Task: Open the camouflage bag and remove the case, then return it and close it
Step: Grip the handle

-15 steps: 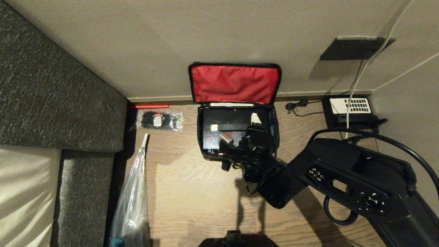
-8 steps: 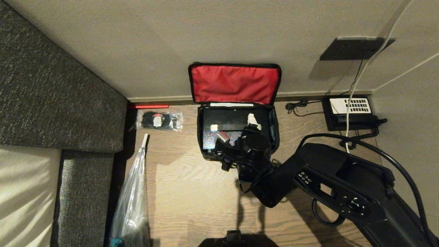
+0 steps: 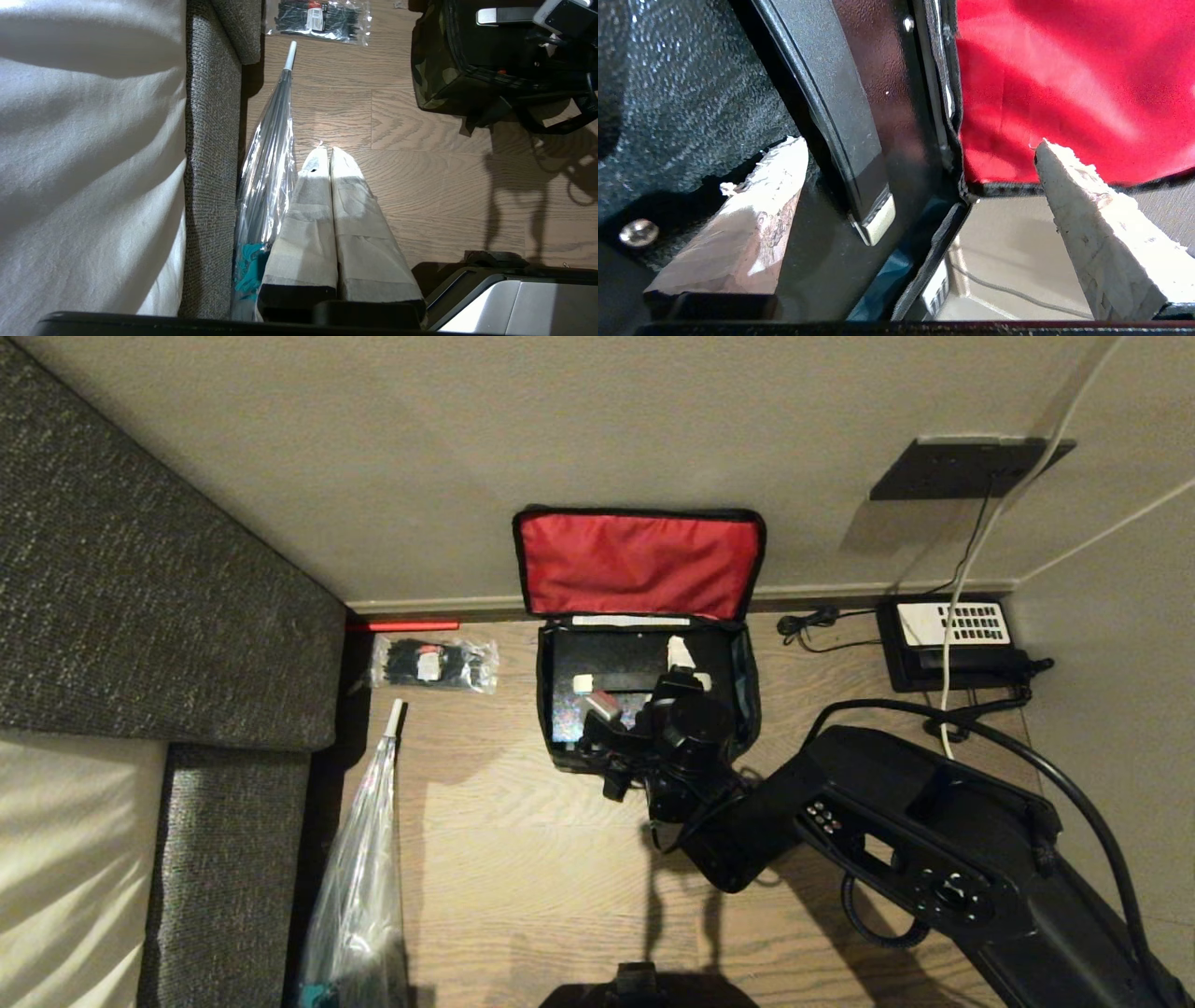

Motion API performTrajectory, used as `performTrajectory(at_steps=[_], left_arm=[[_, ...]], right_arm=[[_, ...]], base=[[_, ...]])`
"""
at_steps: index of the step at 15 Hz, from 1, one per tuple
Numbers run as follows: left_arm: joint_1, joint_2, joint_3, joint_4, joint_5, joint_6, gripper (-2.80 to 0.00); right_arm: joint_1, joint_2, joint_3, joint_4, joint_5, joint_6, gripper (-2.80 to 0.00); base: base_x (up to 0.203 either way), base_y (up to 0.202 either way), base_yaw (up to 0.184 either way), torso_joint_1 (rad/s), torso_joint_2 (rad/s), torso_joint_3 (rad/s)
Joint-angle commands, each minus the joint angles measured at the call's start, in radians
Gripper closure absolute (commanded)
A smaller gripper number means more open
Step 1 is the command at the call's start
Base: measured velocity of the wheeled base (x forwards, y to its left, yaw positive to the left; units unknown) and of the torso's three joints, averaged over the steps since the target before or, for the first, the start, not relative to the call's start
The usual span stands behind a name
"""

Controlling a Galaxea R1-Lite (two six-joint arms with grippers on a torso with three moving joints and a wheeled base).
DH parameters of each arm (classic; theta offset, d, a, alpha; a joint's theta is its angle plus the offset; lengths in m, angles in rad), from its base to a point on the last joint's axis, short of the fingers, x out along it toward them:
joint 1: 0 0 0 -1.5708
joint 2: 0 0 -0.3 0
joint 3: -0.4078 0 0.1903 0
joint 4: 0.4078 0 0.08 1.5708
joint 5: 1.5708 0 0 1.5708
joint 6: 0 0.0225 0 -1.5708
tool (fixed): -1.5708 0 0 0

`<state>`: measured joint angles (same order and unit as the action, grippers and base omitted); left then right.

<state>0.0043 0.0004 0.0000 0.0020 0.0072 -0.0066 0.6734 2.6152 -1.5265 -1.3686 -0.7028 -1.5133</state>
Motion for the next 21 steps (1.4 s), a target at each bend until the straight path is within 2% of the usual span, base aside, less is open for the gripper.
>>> performTrajectory(at_steps=[1,5,8,15,21], left_arm=[[0.000,-0.003,0.003,0.001,0.000,-0.001,0.00],[0.000,-0.003,0.003,0.000,0.000,0.000,0.00],[0.000,-0.003,0.003,0.001,0.000,0.000,0.00],[0.002,-0.002,0.003,0.002,0.000,-0.003,0.00],[0.000,-0.002,0.002,0.010,-0.004,0.025,0.00]], right_arm=[[-0.002,-0.099,0.045,0.022,-0.009,-0.015,-2.80],[0.037,-0.250,0.217,0.074,-0.040,-0.018,-2.80],[0.044,-0.238,0.246,-0.009,-0.058,-0.057,-2.80],[0.044,-0.248,0.269,-0.015,-0.058,-0.057,-2.80],[0.044,-0.242,0.266,-0.014,-0.058,-0.057,-2.80]], base=[[0.000,0.000,0.000,0.000,0.00,0.000],[0.000,0.000,0.000,0.000,0.00,0.000],[0.000,0.000,0.000,0.000,0.00,0.000],[0.000,0.000,0.000,0.000,0.00,0.000],[0.000,0.000,0.000,0.000,0.00,0.000]])
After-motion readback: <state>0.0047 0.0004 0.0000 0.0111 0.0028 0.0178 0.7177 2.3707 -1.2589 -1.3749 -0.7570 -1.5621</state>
